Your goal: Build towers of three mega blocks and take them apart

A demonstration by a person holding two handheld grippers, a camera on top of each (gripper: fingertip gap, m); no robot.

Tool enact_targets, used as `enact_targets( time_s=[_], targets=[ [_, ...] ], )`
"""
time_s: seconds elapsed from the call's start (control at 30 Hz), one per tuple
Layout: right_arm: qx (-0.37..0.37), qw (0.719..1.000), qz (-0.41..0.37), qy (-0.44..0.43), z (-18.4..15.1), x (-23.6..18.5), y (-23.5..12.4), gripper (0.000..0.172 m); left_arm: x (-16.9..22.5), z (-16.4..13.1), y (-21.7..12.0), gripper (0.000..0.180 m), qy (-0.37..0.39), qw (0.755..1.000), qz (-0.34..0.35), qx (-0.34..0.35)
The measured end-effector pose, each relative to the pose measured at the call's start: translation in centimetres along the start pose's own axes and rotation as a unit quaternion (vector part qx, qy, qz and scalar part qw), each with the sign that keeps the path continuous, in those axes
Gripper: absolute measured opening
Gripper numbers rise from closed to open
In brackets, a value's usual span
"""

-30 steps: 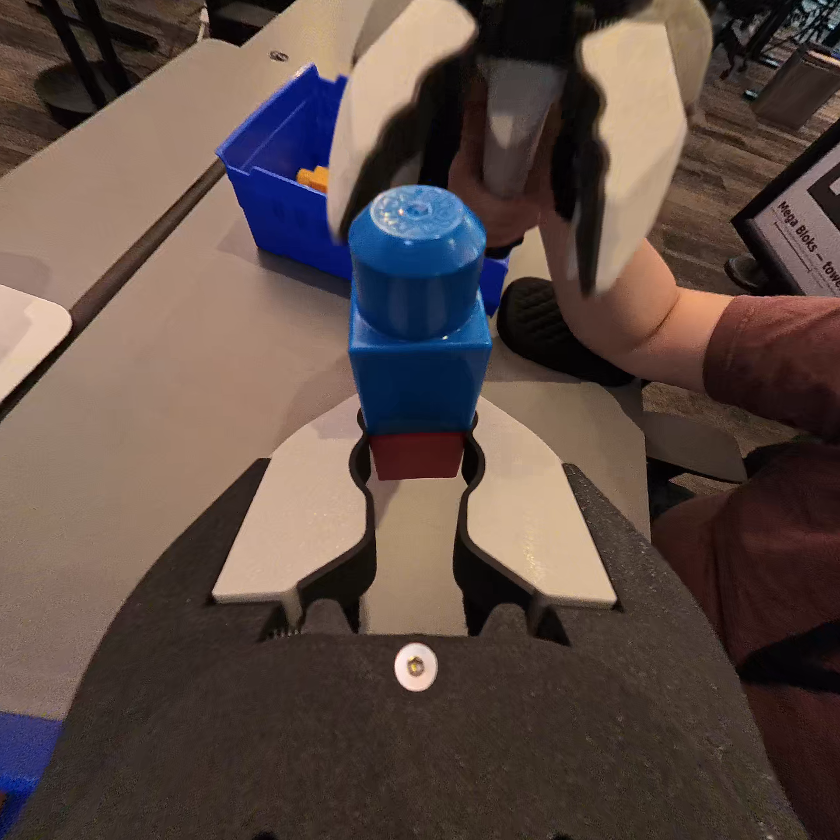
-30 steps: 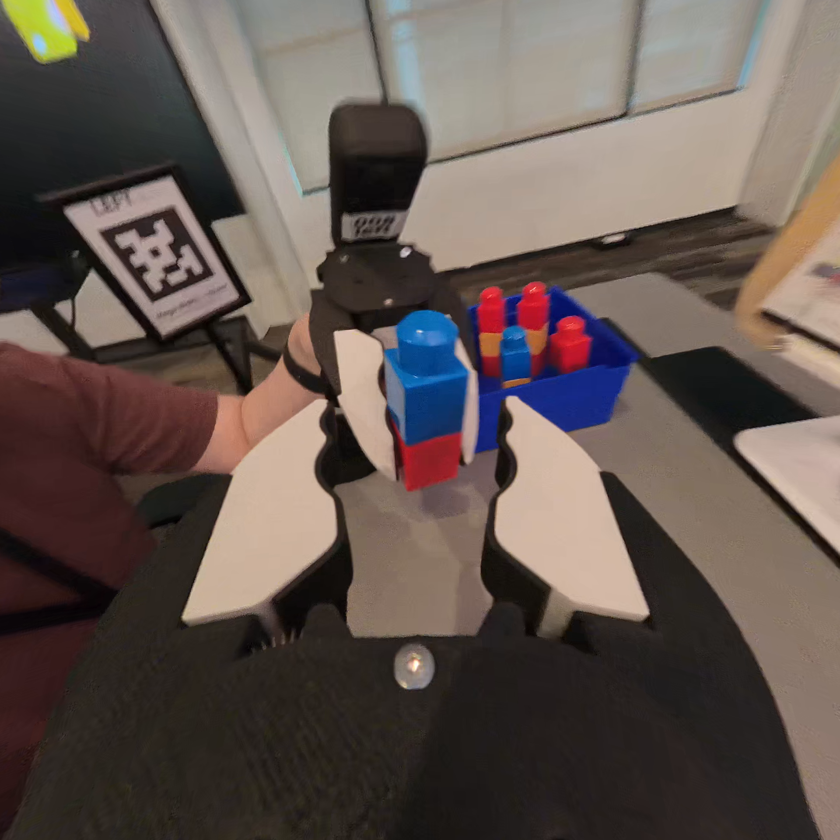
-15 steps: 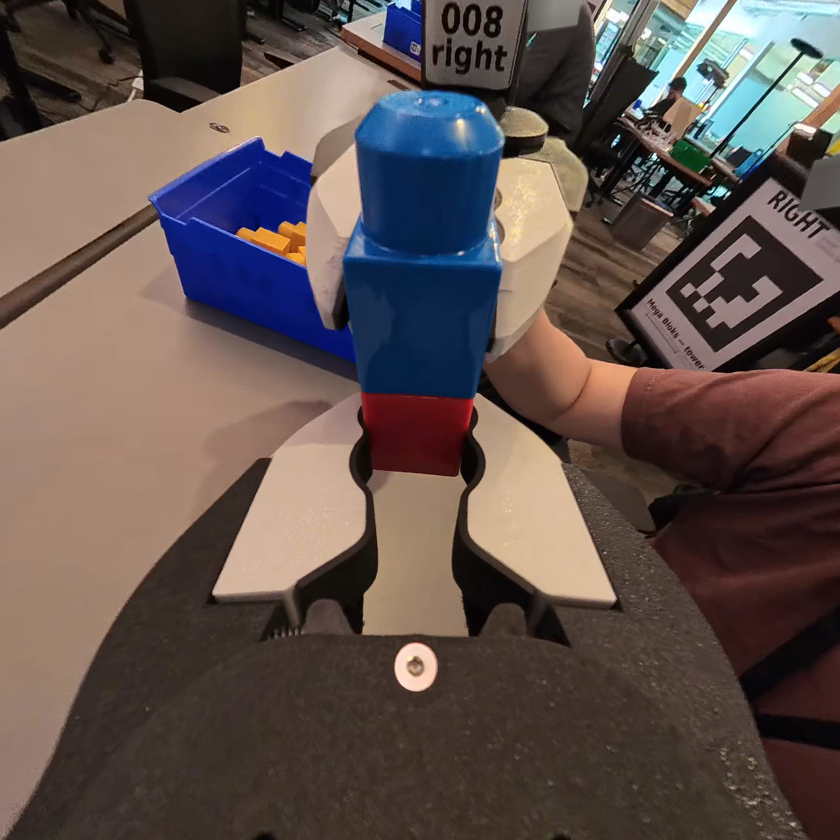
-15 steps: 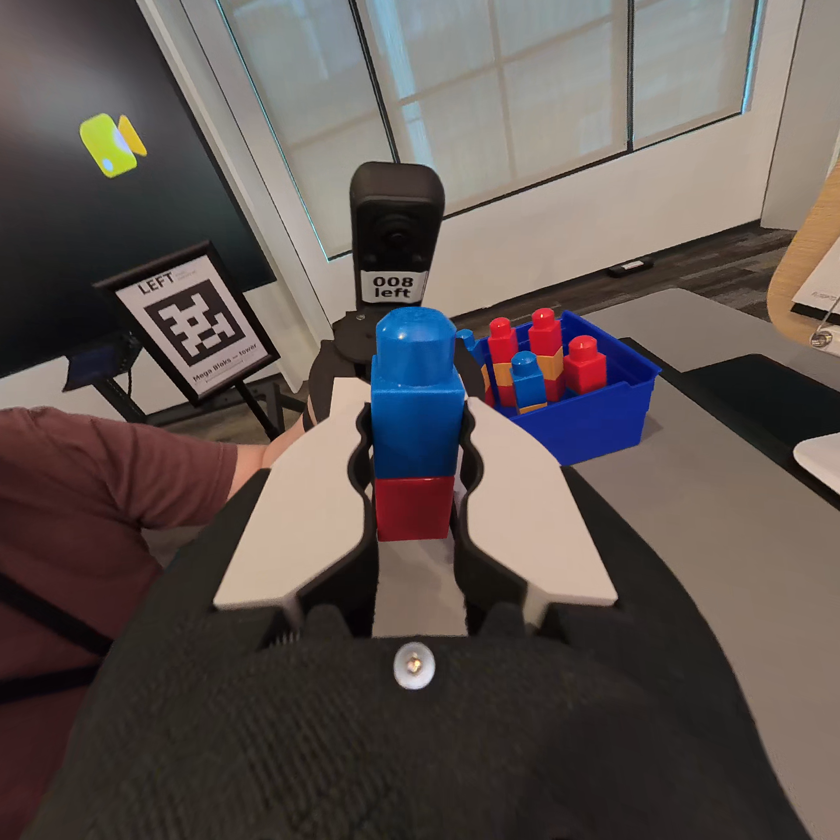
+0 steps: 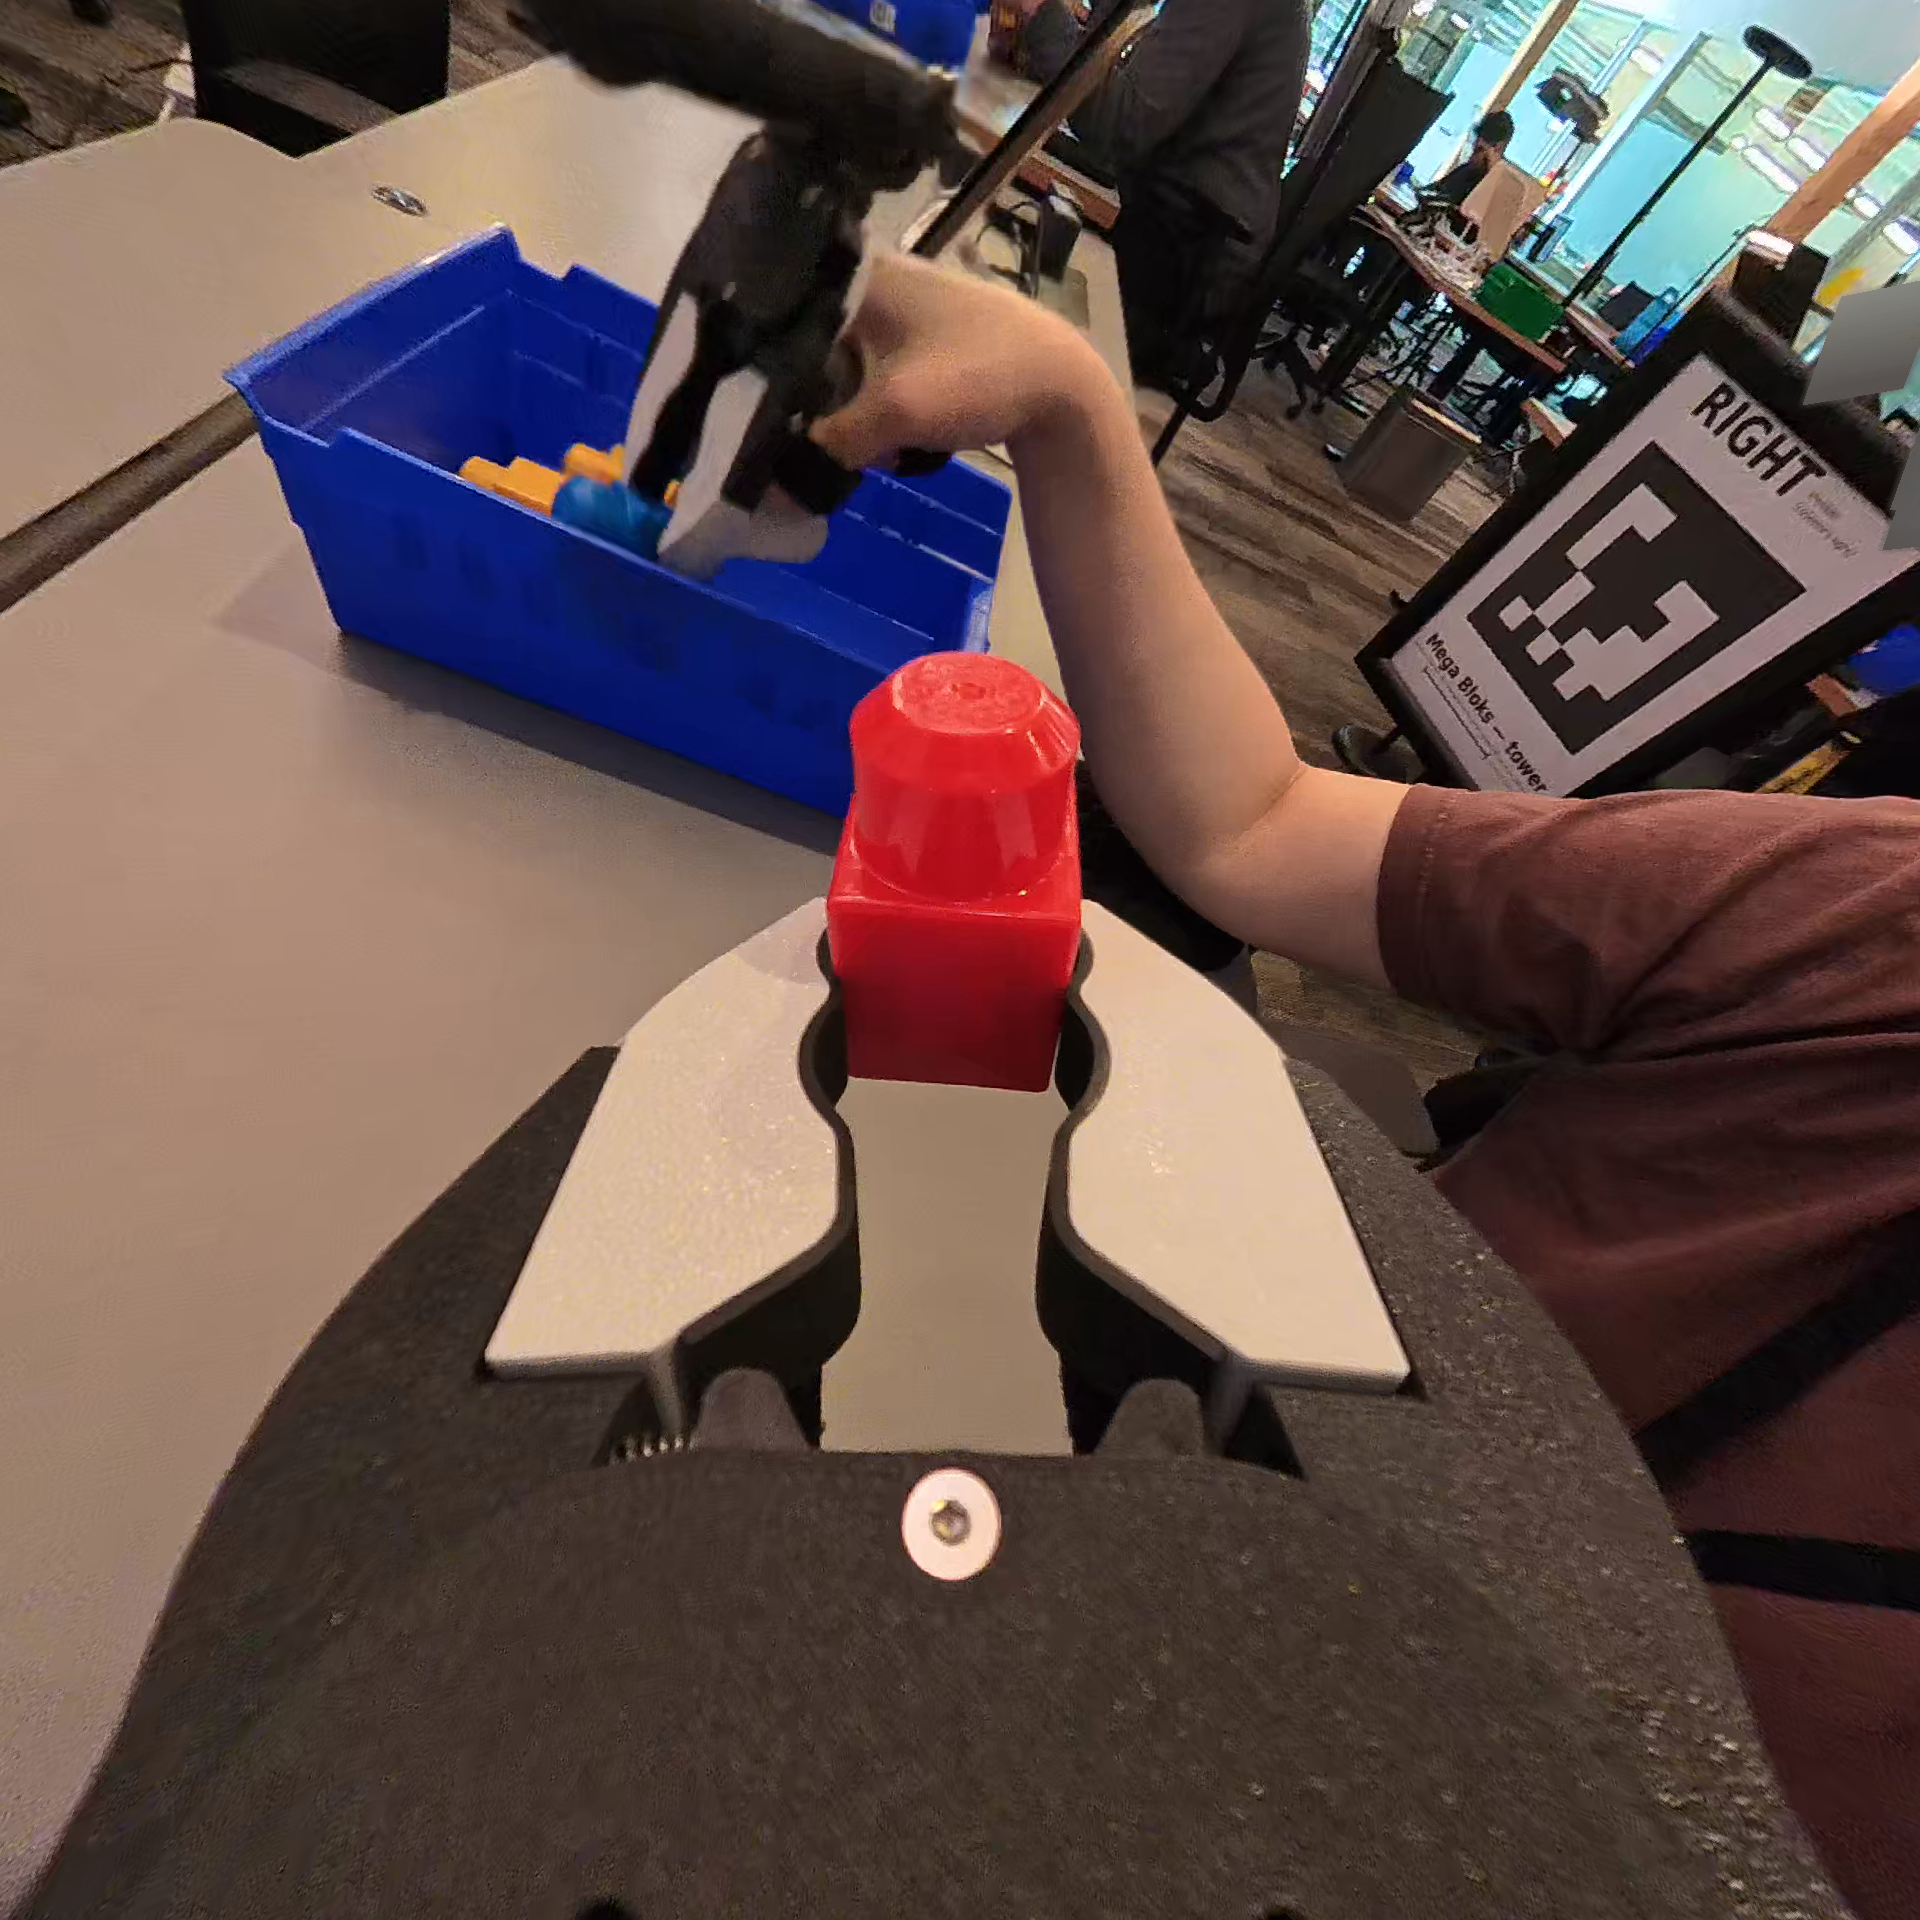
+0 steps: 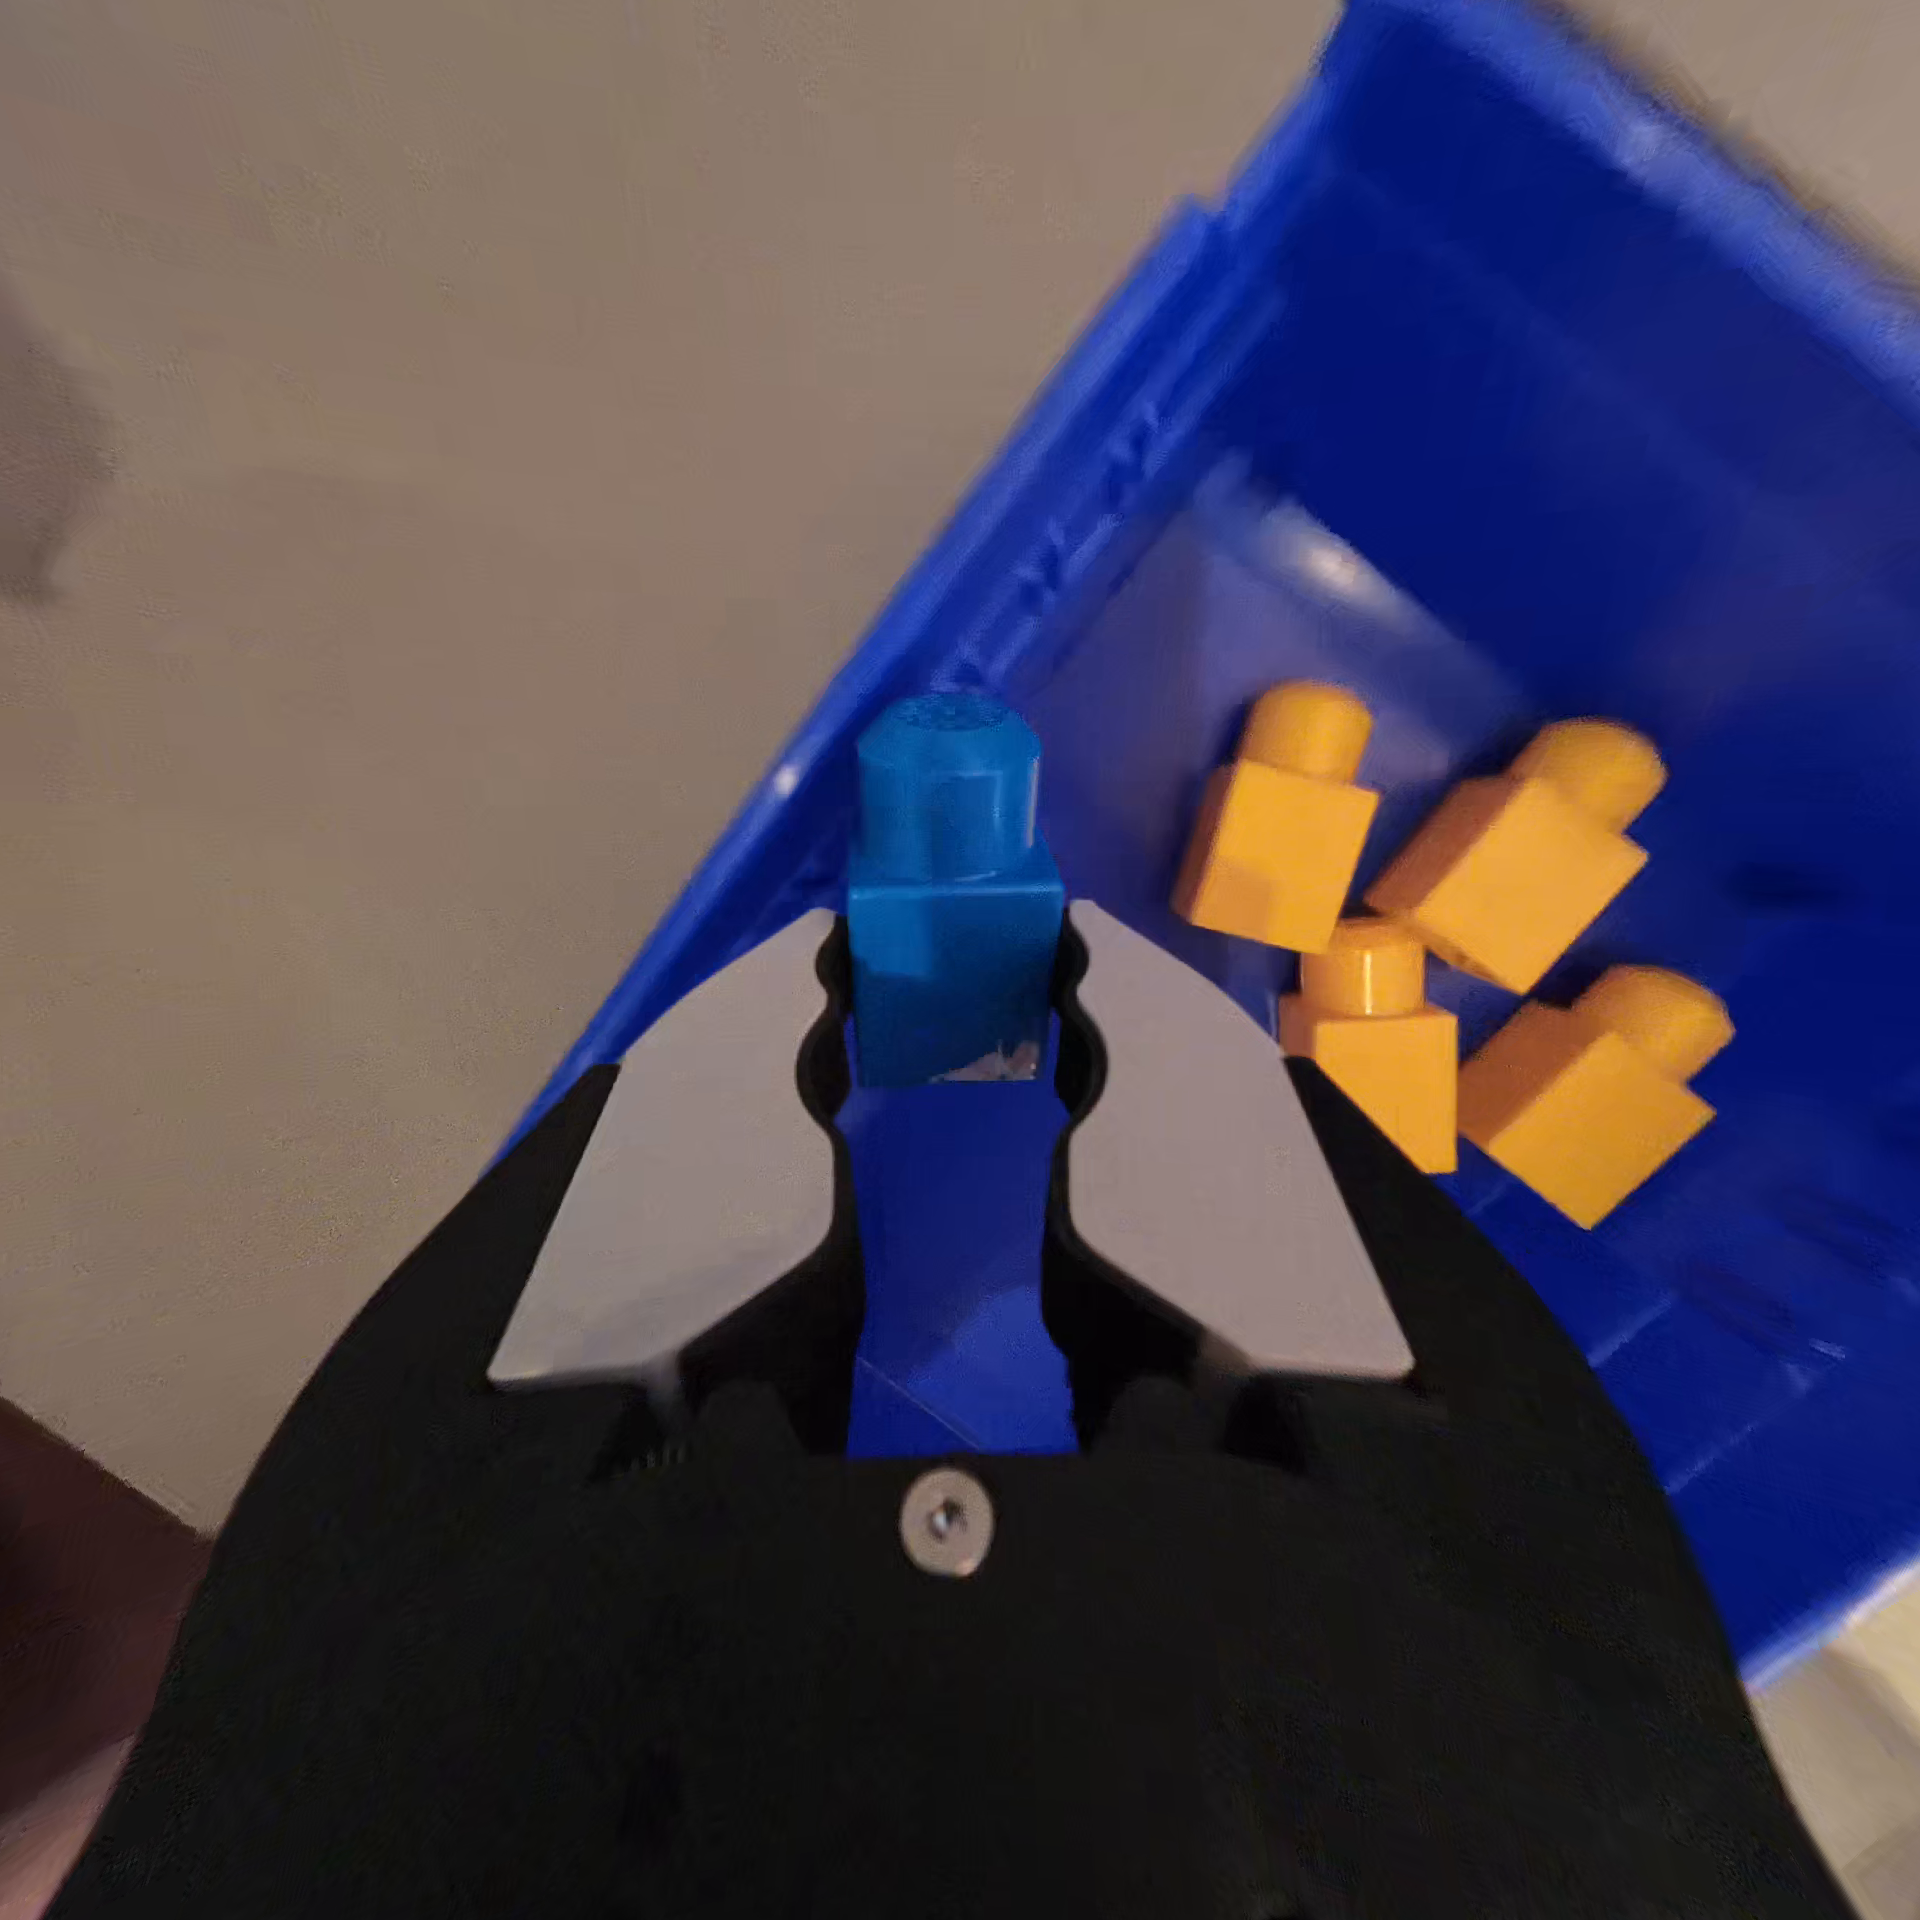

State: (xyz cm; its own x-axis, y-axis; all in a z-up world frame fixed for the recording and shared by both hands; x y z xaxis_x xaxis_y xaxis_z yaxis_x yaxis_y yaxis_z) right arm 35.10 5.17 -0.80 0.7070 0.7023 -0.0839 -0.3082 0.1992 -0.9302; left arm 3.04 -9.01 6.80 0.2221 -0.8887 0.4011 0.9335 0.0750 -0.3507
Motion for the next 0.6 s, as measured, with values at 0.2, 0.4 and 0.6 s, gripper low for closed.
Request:
enact_targets(
  time_s=[0.2,0.4,0.6],
  targets=[
    [-0.052,0.996,-0.074,-0.004,0.8,1.4,3.2,0.044,-0.2,-0.3,0.0,0.037,-0.004,1.000,0.008,-0.019],
    [0.261,0.936,-0.132,-0.196,3.0,-5.0,-8.2,0.069,0.2,-0.1,-1.1,0.037,-0.029,0.999,-0.043,-0.008],
    [0.455,0.710,-0.017,-0.537,3.0,-22.9,-10.6,0.081,1.1,0.2,-1.7,0.036,-0.056,0.991,-0.120,0.011]
  ],
)
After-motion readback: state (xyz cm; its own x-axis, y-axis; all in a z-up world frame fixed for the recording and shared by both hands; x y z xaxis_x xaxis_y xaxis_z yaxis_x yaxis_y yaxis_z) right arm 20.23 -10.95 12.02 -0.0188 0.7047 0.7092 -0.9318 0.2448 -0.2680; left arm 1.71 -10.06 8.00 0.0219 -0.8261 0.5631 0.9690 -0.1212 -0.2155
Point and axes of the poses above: each gripper's, where its closed fingertips meet, y out along the fingers, z out of its top, x = y × z across the jaws, the point moved 9 cm from there along -y, back along the fingers, and after that the axes turned 1 degree about -y, right-handed, at the moved point
